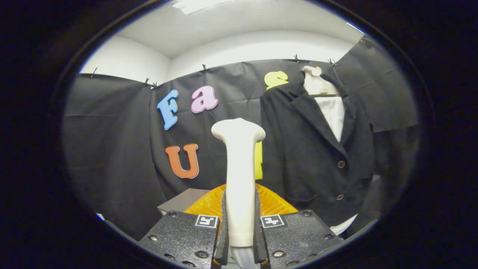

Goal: Iron the clothes twice with a garment steamer, once on the left side and once on the right side.

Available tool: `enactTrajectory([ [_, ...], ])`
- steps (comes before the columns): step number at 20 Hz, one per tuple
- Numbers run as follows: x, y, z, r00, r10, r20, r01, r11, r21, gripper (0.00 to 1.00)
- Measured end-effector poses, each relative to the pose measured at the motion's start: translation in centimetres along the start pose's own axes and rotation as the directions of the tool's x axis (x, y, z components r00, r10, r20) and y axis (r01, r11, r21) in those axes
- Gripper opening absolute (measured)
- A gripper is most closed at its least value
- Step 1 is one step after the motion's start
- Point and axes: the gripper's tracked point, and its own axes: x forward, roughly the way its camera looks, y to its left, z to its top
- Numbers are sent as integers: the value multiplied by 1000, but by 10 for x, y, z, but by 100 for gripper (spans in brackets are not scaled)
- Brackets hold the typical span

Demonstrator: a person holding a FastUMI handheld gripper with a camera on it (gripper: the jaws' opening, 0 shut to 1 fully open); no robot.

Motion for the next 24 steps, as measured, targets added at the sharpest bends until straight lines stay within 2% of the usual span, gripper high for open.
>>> enactTrajectory([
  [6, -23, -64, 49, 992, -107, 68, 110, 992, -55, 29],
  [11, -10, -99, 77, 986, -108, 128, 120, 989, -89, 29],
  [15, 1, -123, 73, 988, -80, 133, 95, 989, -113, 29],
  [24, 10, -162, 33, 993, -106, 55, 110, 992, -65, 28],
])
